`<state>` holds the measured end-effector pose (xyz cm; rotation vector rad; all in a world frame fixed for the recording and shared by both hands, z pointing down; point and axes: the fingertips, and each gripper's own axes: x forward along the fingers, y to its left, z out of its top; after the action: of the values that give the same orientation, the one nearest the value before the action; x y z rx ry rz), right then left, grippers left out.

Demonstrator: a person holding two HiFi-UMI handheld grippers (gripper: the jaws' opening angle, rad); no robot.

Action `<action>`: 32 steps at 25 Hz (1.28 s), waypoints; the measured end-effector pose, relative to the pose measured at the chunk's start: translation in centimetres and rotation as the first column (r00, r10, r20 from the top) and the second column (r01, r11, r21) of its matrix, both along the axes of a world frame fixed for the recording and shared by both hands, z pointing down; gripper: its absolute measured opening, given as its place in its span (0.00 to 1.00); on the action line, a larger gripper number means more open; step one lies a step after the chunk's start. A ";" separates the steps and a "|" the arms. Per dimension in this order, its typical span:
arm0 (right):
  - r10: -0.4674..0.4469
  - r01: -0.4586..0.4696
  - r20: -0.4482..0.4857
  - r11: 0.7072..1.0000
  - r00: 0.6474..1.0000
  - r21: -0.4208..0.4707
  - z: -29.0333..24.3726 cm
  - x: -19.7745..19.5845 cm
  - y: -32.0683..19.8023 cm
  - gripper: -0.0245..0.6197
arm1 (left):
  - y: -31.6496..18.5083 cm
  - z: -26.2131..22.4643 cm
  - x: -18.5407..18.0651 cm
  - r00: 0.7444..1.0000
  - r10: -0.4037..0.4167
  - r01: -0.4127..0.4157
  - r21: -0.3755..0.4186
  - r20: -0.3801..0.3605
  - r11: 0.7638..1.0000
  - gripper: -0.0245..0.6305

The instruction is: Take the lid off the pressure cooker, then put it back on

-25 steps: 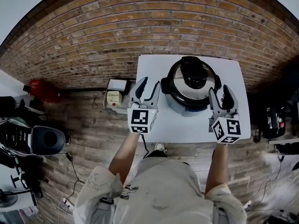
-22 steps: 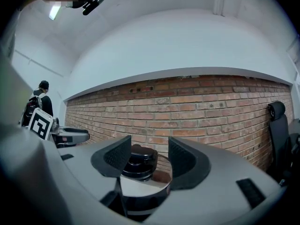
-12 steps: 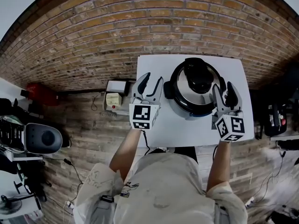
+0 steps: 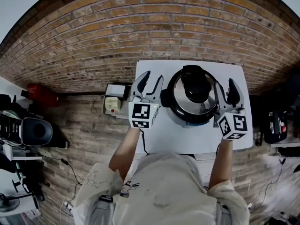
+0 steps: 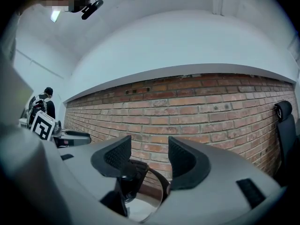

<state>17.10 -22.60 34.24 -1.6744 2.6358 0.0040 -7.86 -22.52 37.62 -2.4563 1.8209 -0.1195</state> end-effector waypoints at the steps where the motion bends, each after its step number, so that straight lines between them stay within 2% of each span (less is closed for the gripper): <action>1: -0.003 0.003 -0.002 1.000 1.000 -0.002 0.1 0.0 -0.2 0.44 | -0.1 0.2 0.0 1.000 0.000 0.000 -0.005 0.000 1.000 0.33; 5: -0.015 0.015 -0.008 1.000 1.000 -0.011 0.4 -0.4 -0.6 0.44 | -0.1 1.0 -0.1 1.000 0.009 -0.009 -0.031 -0.001 0.999 0.33; 10: -0.067 0.066 -0.062 0.998 0.996 -0.012 0.2 -1.6 -0.7 0.44 | 0.0 2.2 -0.4 0.996 0.068 -0.073 -0.103 -0.057 0.992 0.33; 13: -0.154 0.154 -0.151 0.988 0.977 -0.007 -0.2 -3.0 -0.6 0.44 | 0.2 3.3 -0.2 0.986 0.135 -0.152 -0.174 -0.102 0.973 0.33; 15: -0.234 0.241 -0.242 0.970 0.942 0.001 -0.7 -4.5 -0.5 0.44 | 0.4 4.1 -0.1 0.968 0.185 -0.221 -0.229 -0.167 0.948 0.33; 17: -0.321 0.336 -0.343 0.942 0.883 -0.017 -1.0 -6.0 -0.3 0.44 | 0.7 5.0 0.0 0.938 0.226 -0.300 -0.287 -0.265 0.910 0.33; 19: -0.412 0.426 -0.431 0.902 0.803 -0.068 -1.1 -7.5 0.1 0.44 | 0.8 5.7 0.1 0.894 0.242 -0.376 -0.337 -0.377 0.863 0.33; 21: -0.504 0.508 -0.496 0.850 0.707 -0.139 -0.8 -9.0 0.9 0.44 | 1.0 6.3 0.0 0.841 0.230 -0.439 -0.369 -0.489 0.819 0.33; 23: -0.593 0.563 -0.545 0.789 0.593 -0.246 0.2 -10.1 1.6 0.44 | 1.3 7.0 0.0 0.791 0.213 -0.495 -0.393 -0.574 0.775 0.34; 26: -0.701 0.579 -0.576 0.696 0.420 -0.425 2.2 -10.6 2.6 0.45 | 2.1 8.1 0.5 0.729 0.206 -0.575 -0.421 -0.653 0.702 0.34; 28: -0.746 0.562 -0.580 0.646 0.326 -0.516 3.2 -10.6 3.0 0.45 | 2.7 8.6 1.2 0.666 0.186 -0.634 -0.417 -0.723 0.651 0.35; 30: -0.770 0.541 -0.583 0.616 0.258 -0.573 3.8 -10.6 2.9 0.47 | 2.9 8.9 1.8 0.590 0.146 -0.686 -0.397 -0.794 0.610 0.36; 32: -0.786 0.515 -0.582 0.594 0.209 -0.617 4.3 -10.5 2.5 0.47 | 3.0 9.2 2.1 0.524 0.106 -0.721 -0.374 -0.845 0.583 0.39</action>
<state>6.61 -20.06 38.52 -0.2335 4.0547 0.5626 -5.79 -19.48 46.83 -3.9757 1.2650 0.4232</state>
